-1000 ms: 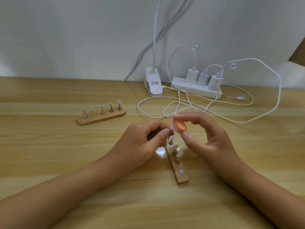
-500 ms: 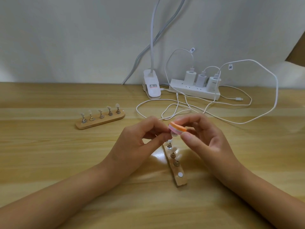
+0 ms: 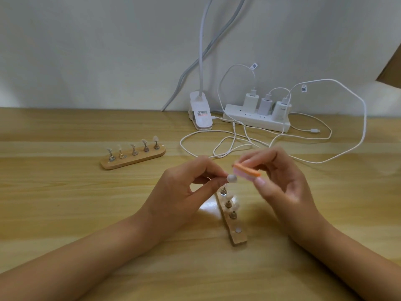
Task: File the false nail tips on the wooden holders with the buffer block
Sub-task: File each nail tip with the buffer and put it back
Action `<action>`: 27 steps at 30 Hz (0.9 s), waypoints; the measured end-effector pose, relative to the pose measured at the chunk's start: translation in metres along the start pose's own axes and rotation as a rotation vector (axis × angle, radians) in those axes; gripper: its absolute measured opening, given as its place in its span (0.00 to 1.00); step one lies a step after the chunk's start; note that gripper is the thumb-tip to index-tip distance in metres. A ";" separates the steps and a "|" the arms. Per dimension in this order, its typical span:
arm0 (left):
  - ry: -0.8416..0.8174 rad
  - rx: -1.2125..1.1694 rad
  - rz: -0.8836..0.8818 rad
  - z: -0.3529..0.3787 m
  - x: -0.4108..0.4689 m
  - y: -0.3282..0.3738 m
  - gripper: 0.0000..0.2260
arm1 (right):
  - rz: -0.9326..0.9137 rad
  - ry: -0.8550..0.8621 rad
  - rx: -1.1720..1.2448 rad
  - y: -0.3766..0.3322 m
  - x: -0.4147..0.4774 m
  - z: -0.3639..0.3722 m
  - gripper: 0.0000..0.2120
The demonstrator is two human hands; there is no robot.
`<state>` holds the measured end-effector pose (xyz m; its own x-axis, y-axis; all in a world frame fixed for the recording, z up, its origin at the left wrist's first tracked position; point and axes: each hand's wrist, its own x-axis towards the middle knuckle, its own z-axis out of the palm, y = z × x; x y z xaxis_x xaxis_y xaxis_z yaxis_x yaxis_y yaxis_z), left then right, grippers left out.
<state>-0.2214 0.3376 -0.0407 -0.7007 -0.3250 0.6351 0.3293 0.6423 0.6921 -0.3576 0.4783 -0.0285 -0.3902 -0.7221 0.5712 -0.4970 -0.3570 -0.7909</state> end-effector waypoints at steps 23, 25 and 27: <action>0.031 -0.009 -0.031 0.003 -0.002 0.004 0.06 | 0.085 0.077 -0.038 0.003 -0.001 -0.001 0.07; 0.036 -0.031 -0.035 0.003 -0.002 0.005 0.07 | -0.063 0.047 -0.050 -0.002 -0.005 0.003 0.08; 0.028 -0.049 -0.055 0.002 -0.001 0.004 0.07 | -0.049 -0.016 -0.102 -0.001 -0.005 0.007 0.10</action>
<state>-0.2200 0.3420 -0.0391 -0.7007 -0.3793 0.6043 0.3214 0.5884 0.7420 -0.3502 0.4783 -0.0321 -0.3517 -0.7149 0.6044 -0.5918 -0.3305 -0.7352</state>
